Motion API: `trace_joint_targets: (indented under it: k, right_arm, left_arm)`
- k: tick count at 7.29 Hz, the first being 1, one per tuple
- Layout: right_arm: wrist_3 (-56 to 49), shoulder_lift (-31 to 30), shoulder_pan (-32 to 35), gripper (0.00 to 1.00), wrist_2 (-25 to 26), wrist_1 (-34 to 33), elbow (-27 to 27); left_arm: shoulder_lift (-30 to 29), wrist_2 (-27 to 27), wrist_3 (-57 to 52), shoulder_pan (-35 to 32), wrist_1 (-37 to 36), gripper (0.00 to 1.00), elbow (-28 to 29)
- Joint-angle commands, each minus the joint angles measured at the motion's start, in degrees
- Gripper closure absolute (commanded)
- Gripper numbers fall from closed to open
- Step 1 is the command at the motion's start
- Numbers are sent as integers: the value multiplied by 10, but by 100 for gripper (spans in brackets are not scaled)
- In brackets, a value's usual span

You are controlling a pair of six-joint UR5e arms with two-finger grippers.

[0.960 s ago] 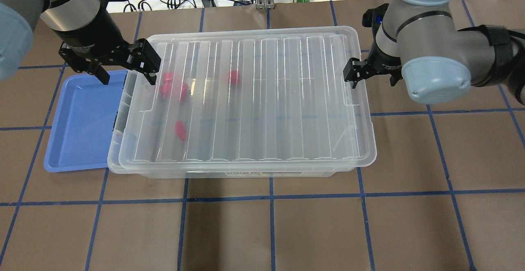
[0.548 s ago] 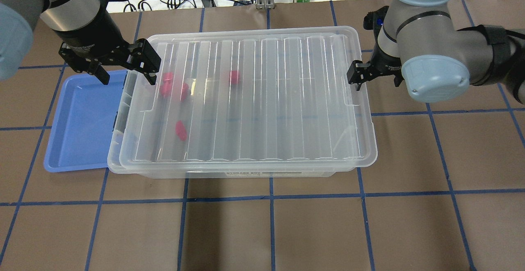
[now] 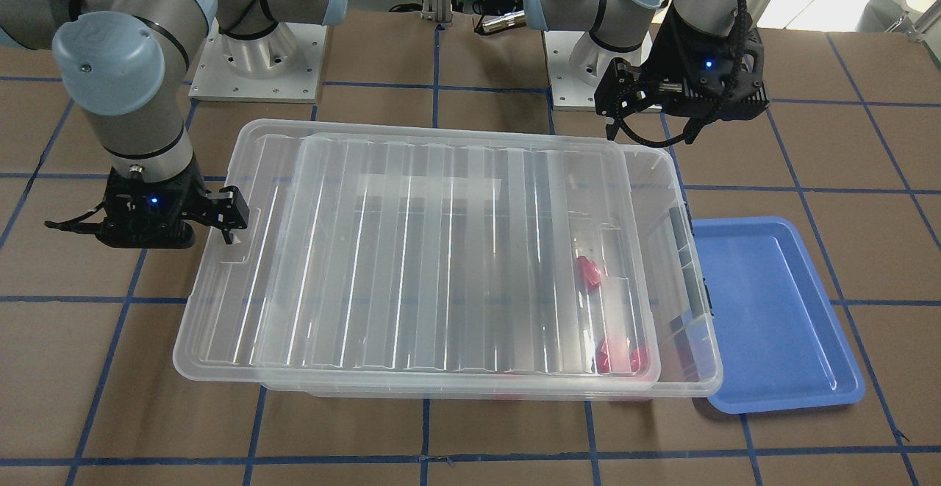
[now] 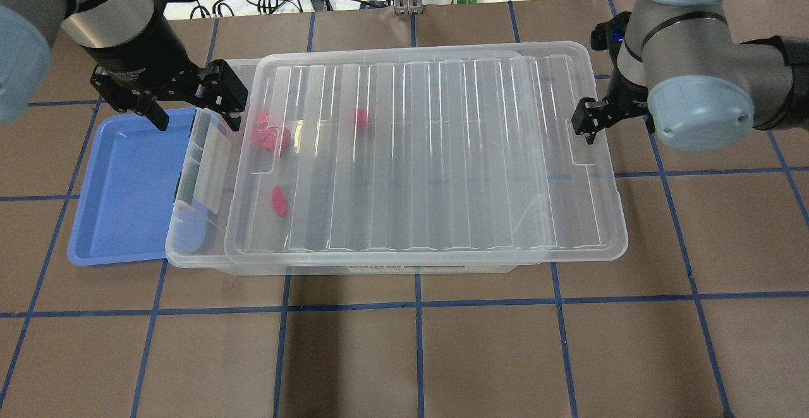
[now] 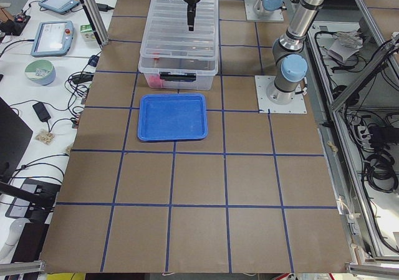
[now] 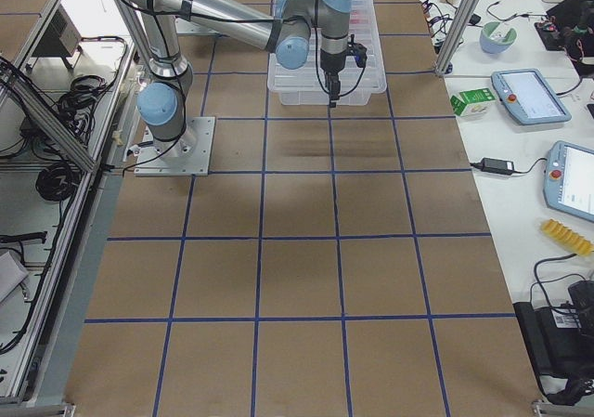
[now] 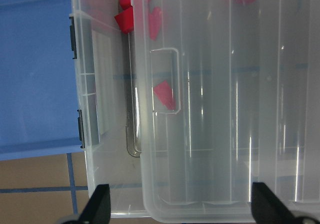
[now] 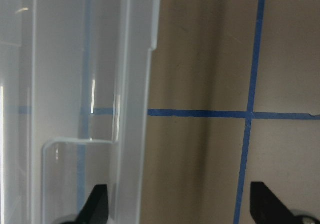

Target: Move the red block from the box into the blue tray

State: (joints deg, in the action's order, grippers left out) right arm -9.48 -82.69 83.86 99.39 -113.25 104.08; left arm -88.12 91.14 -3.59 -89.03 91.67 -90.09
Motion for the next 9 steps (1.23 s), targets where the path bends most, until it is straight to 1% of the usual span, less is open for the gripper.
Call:
trace_joint_targets:
  k: [1, 3, 8, 9]
  right_arm:
    - [-6, -4, -30, 0, 5, 13, 0]
    - [-34, -4, -55, 0, 3, 15, -3]
    - [-57, -5, -84, 0, 5, 16, -4]
    - [-59, -6, -89, 0, 6, 15, -5]
  left_arm:
    - [1, 0, 1, 0, 0, 0, 1]
    - [-5, -1, 1, 0, -2, 0, 1]
    - [-10, -2, 1, 0, -2, 0, 3]
    - [-10, -2, 12, -1, 0, 0, 12]
